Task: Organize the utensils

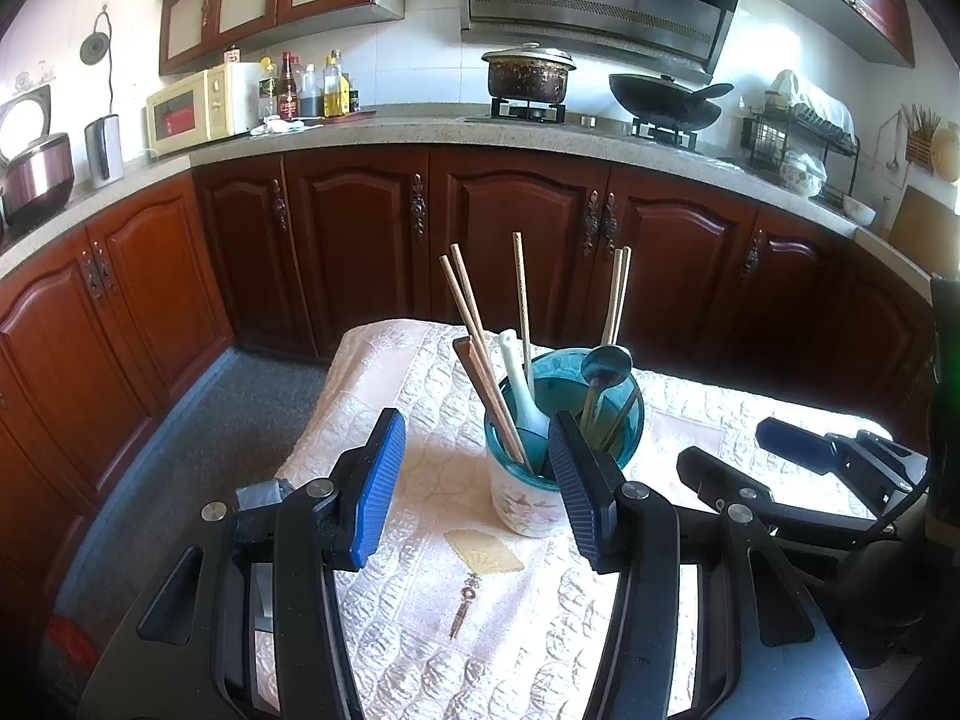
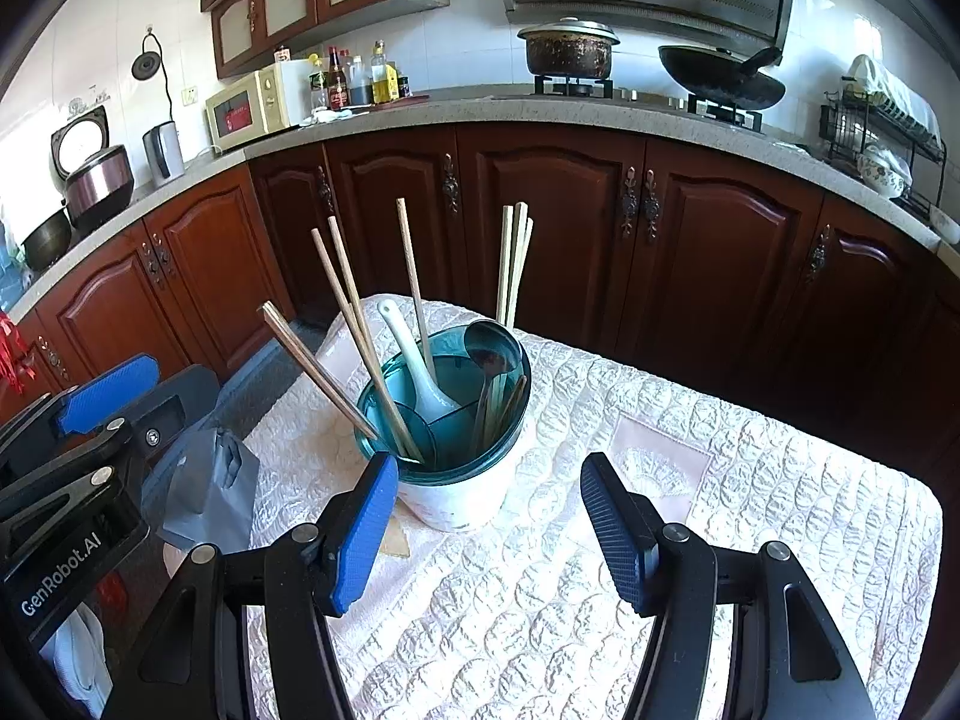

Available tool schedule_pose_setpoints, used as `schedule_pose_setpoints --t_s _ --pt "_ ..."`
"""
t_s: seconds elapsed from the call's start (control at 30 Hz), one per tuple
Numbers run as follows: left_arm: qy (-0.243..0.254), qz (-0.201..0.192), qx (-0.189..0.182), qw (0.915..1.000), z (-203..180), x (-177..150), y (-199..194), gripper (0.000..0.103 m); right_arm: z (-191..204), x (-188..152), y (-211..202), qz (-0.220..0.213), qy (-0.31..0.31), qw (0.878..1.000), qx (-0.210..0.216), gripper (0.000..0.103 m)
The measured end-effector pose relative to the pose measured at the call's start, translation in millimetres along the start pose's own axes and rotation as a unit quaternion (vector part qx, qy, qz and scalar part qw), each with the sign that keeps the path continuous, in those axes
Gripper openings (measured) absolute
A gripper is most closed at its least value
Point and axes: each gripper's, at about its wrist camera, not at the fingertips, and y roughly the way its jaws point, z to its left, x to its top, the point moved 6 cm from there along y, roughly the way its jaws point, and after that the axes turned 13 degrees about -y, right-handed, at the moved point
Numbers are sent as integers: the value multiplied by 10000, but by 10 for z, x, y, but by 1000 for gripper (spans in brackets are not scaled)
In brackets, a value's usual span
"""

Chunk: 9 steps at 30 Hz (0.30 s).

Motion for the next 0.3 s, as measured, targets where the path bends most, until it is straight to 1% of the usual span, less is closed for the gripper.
schedule_pose_setpoints --t_s 0.2,0.3 --pt "78 -65 -19 9999 -19 -16 4 49 -26 -4 10 1 50 10000 21 61" --pt "104 -75 -24 9999 -27 -24 13 49 -121 -44 14 6 133 9999 -28 61"
